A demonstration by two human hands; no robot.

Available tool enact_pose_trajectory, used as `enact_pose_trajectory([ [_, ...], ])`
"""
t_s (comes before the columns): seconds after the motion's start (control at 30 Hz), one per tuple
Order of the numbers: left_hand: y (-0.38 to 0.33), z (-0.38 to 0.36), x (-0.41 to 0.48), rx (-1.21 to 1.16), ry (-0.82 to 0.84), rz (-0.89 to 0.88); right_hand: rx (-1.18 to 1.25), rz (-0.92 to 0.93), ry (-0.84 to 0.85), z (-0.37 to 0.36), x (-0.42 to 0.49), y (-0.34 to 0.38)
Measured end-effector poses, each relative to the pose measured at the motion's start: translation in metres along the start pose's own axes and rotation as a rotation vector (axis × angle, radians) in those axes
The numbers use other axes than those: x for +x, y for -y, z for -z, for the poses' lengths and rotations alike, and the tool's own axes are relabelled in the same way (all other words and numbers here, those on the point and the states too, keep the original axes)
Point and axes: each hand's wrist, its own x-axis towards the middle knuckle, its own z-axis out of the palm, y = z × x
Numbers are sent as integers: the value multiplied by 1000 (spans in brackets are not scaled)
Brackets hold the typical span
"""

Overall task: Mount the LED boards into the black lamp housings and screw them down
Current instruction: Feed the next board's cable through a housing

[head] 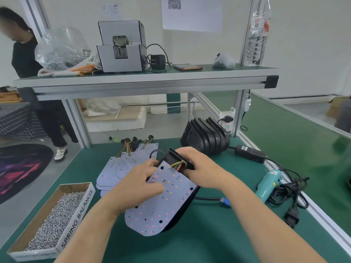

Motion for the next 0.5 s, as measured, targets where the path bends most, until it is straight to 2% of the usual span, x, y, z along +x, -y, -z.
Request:
enact_pose_trajectory([
  [0.07, 8, 5, -1, -100, -22, 22, 406, -151, 151, 8, -4, -3],
  [0.13, 15, 8, -4, -257, -15, 53, 856, -282, 209, 8, -7, -7],
  [0.23, 16, 8, -7, -432, 62, 70, 1167, -314, 179, -6, -8, -15],
  [0.3, 16, 7, -9, -493, 85, 70, 1160, -319, 113, -15, -6, -14],
  [0.33, 17, 7, -10, -524, 72, 76, 1057, -327, 23, -17, -4, -15],
  [0.43, 19, 8, -13, -529, 8, 83, 455, -342, -223, -15, -2, -16],
  [0.5, 19, 6, -15, -508, 6, 82, 336, -322, -272, -14, -3, -20],
])
